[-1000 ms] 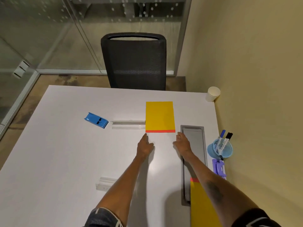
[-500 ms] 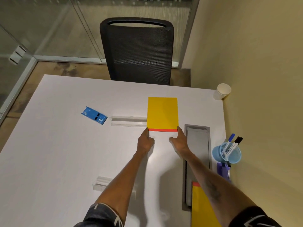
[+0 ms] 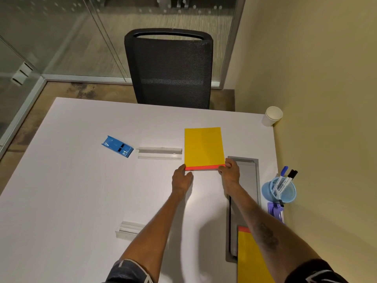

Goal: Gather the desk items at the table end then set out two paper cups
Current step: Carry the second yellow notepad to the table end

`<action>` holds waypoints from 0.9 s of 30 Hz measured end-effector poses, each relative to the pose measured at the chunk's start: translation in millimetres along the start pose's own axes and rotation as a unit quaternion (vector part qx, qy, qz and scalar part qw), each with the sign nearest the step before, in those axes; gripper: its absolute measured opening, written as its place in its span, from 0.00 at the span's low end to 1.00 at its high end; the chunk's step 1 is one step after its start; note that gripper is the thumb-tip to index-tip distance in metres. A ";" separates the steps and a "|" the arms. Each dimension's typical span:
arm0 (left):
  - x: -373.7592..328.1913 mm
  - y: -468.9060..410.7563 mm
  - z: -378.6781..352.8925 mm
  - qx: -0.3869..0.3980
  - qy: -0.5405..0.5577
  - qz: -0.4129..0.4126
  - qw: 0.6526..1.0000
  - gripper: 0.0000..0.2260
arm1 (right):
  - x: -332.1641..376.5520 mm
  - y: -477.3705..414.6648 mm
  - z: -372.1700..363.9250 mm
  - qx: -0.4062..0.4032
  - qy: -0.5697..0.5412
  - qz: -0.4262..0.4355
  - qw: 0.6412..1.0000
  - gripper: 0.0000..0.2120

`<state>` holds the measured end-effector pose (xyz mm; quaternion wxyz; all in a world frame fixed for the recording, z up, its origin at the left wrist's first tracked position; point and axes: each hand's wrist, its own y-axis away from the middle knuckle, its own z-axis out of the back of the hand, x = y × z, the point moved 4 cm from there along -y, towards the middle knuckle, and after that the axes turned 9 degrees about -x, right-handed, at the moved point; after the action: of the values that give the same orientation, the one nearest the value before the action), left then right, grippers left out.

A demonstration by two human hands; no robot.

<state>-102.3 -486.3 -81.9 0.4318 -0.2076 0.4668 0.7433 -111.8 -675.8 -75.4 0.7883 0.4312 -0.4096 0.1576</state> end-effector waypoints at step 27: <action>-80.2 107.7 54.1 -0.061 -0.009 -0.242 0.968 0.16 | 95.6 105.8 70.8 0.007 0.025 0.241 0.970 0.11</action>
<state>-143.8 -495.6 56.6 0.5898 -0.3335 0.3527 0.6454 -152.8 -681.9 78.3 0.7344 0.3210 -0.4801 0.3565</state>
